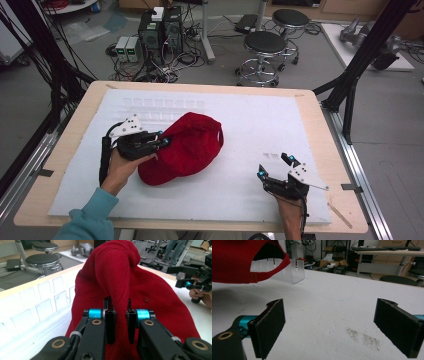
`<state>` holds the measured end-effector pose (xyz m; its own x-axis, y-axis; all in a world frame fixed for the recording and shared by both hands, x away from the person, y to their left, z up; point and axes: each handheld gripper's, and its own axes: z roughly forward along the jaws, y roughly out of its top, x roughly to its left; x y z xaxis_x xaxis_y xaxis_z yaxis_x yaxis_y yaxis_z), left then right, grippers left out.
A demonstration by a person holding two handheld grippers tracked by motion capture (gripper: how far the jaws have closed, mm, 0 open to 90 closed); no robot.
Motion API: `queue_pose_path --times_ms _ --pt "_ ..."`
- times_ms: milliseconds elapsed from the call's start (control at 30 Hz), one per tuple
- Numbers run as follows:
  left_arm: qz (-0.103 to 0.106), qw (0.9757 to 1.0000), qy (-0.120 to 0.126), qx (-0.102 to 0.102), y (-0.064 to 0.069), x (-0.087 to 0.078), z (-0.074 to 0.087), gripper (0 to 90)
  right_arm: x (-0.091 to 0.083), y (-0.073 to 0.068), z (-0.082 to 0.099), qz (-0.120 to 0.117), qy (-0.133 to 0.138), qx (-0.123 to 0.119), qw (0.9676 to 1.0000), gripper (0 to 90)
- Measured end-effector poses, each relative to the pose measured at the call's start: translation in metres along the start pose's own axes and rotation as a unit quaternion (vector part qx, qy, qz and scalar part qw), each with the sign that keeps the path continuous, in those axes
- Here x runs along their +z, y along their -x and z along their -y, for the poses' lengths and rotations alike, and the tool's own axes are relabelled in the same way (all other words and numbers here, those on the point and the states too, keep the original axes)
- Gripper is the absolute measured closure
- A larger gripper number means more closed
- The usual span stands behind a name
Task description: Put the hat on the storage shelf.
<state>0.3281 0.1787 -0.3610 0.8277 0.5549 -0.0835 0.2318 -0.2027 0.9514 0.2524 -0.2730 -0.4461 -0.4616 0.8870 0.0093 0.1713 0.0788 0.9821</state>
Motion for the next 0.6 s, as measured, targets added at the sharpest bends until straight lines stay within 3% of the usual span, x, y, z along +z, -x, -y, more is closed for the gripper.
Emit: queue_pose_path --times_ms 167,267,300,333,500,600 --pt "-0.002 0.9999 0.013 0.004 0.002 0.003 -0.011 83.4 0.000 -0.011 -0.015 -0.016 0.000 0.002 0.9999 9.1" --pt "-0.007 0.9997 0.024 0.003 0.003 0.006 -0.019 83.4 0.001 -0.028 -0.030 -0.046 0.002 0.007 0.9989 9.1" --pt "-0.009 0.9995 0.028 0.004 0.003 0.007 -0.021 83.4 0.001 -0.028 -0.030 -0.046 0.002 0.007 0.9989 9.1" --pt "-0.012 0.9994 0.033 0.004 0.004 0.008 -0.023 83.4 0.002 -0.038 -0.036 -0.060 0.003 0.005 0.9982 9.2" --pt "-0.017 0.9986 0.049 0.006 0.005 0.012 -0.034 83.4 0.006 -0.054 -0.046 -0.084 0.004 0.005 0.9964 9.2" --pt "-0.021 0.9981 0.057 0.003 0.007 0.016 -0.039 83.5 0.010 -0.070 -0.053 -0.113 0.013 0.015 0.9934 9.2"
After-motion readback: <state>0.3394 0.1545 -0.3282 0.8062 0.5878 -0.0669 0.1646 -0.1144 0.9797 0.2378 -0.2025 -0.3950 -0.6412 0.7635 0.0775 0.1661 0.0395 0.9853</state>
